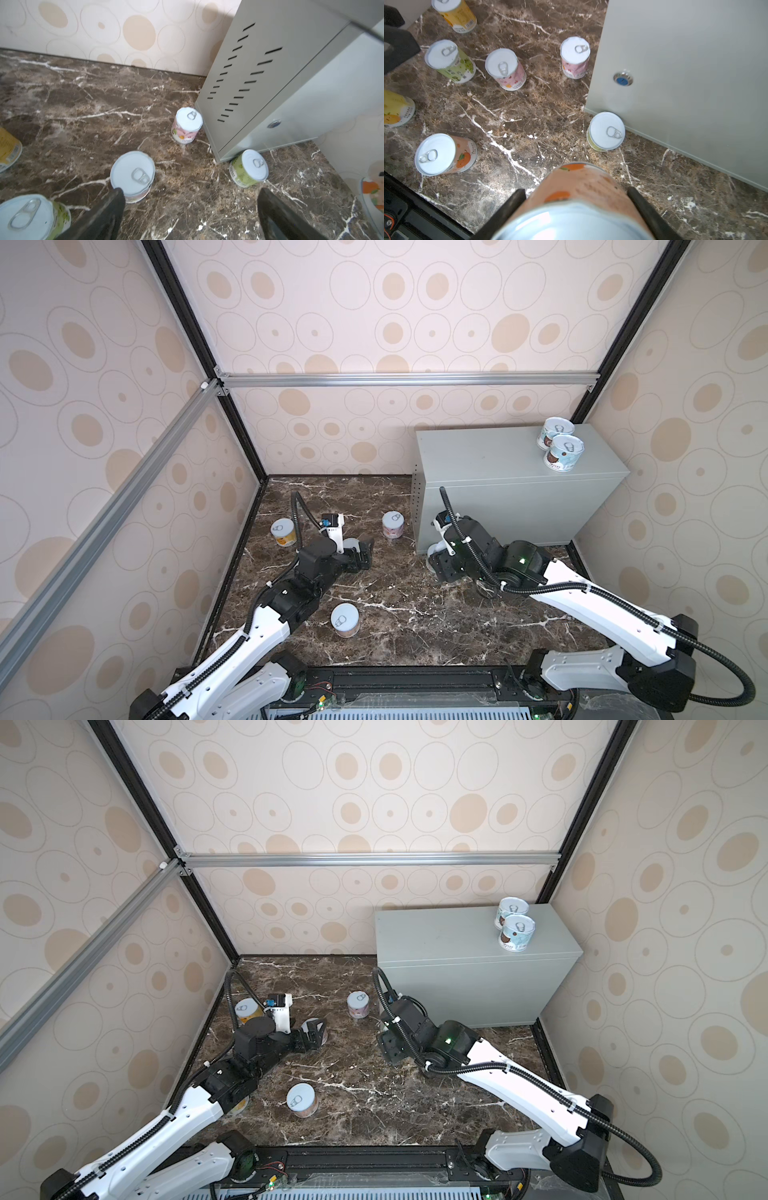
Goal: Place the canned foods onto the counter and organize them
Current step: 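Lift the orange can with the right gripper toward the cabinet top, then carry the orange can over the cabinet top while the left gripper moves toward the cabinet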
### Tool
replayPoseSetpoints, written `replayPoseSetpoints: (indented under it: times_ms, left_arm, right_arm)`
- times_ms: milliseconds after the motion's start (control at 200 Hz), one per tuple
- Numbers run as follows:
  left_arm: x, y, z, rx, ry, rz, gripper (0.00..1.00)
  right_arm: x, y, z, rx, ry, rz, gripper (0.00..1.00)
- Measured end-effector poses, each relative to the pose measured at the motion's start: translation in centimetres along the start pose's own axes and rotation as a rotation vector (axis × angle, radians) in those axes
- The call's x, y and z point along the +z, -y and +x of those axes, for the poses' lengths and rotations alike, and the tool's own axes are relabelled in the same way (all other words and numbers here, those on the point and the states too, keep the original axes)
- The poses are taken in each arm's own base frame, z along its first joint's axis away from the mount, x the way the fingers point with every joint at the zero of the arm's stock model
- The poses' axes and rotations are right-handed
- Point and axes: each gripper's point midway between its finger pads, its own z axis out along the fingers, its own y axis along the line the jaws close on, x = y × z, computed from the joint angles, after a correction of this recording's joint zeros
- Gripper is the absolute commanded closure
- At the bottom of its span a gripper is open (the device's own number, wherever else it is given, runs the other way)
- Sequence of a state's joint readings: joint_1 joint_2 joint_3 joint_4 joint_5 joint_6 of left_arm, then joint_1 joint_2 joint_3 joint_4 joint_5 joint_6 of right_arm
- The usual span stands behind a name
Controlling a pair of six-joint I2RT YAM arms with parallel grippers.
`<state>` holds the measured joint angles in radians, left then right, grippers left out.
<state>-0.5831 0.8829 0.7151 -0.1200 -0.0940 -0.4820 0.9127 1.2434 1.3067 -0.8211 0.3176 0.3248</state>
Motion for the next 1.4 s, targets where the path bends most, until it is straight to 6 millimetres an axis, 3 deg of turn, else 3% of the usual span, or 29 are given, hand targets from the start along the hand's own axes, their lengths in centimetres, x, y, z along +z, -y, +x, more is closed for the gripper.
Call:
replayPoseSetpoints:
  times_ms: [380,710,915,1090,1400]
  left_arm:
    - [-0.8,3.7,-5.4,0.051,0.058,0.059,0.01]
    - [-0.5,6.3,-9.6,0.08,0.097,0.101,0.01]
    - [0.5,7.5,-10.8,0.1,0.095,0.122,0.01]
    - [1.9,8.3,-11.1,0.111,0.077,0.132,0.01]
    - [4.3,8.5,-11.0,0.143,0.069,0.11,0.01]
  right_arm:
    - [-6.7,3.1,-7.0,0.058,0.079,0.036,0.44]
    - [-9.8,7.3,-11.8,0.095,0.106,0.12,0.44]
    - [-10.2,10.6,-14.0,0.144,0.123,0.174,0.45]
    - [-10.0,14.4,-14.5,0.221,0.121,0.231,0.45]
    - [-7.2,20.3,-14.3,0.343,0.076,0.29,0.46]
